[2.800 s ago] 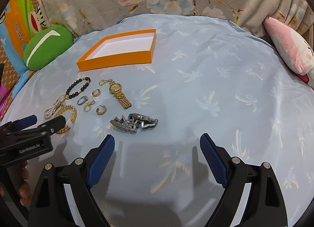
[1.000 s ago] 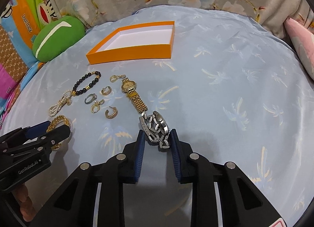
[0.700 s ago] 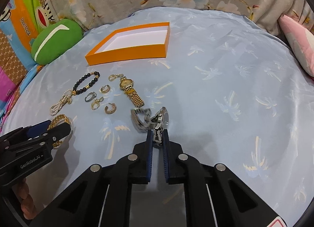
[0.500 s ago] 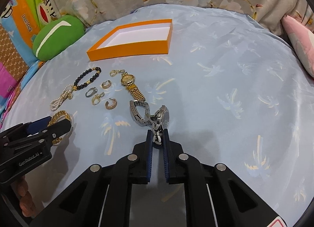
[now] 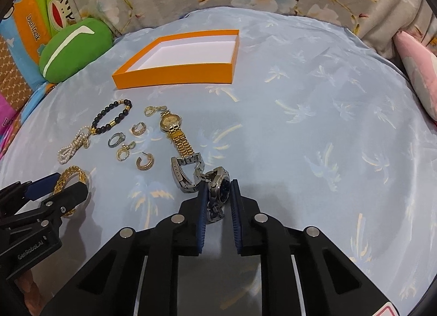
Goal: Organize jewelry
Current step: 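Carry the gold bangle and silver watch with both grippers into the orange box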
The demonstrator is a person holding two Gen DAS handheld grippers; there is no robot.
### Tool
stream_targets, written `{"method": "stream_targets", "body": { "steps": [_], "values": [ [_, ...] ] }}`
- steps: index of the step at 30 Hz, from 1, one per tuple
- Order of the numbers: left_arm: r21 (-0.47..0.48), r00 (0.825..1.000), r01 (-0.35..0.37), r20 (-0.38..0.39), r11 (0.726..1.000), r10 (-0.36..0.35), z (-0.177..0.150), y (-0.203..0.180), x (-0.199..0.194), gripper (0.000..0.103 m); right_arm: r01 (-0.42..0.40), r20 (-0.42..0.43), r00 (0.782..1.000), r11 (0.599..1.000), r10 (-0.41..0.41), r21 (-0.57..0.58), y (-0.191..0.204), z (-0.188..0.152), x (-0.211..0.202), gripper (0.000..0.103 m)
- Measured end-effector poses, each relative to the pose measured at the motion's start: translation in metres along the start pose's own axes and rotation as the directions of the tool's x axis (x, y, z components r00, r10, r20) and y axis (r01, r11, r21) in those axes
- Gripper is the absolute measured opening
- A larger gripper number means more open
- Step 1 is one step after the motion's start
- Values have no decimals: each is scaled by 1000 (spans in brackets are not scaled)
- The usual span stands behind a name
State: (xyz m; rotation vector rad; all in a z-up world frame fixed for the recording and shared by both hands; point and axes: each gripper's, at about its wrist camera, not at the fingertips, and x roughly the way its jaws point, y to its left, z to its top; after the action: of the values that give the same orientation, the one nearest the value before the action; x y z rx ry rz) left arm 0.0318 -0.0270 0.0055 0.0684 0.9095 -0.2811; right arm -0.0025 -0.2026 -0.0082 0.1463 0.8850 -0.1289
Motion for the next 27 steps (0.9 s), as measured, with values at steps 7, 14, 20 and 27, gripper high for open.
{"method": "stream_targets", "body": {
  "steps": [7, 14, 20, 27],
  "values": [
    [7, 1000, -2, 14, 1000, 2, 9, -1, -5, 54, -27, 60, 998, 1000, 26, 10, 1, 13, -24, 14],
    [30, 998, -14, 67, 999, 12, 41, 3, -15, 54, -38, 125, 991, 999, 42, -28, 5, 53, -38, 14],
    [49, 989, -37, 142, 998, 30, 99, 9, -12, 54, -41, 161, 986, 998, 47, -39, 8, 102, -22, 14],
    [89, 979, -50, 203, 995, 31, 175, 6, 22, 54, -58, 181, 981, 998, 63, -33, 7, 170, 23, 14]
  ]
}}
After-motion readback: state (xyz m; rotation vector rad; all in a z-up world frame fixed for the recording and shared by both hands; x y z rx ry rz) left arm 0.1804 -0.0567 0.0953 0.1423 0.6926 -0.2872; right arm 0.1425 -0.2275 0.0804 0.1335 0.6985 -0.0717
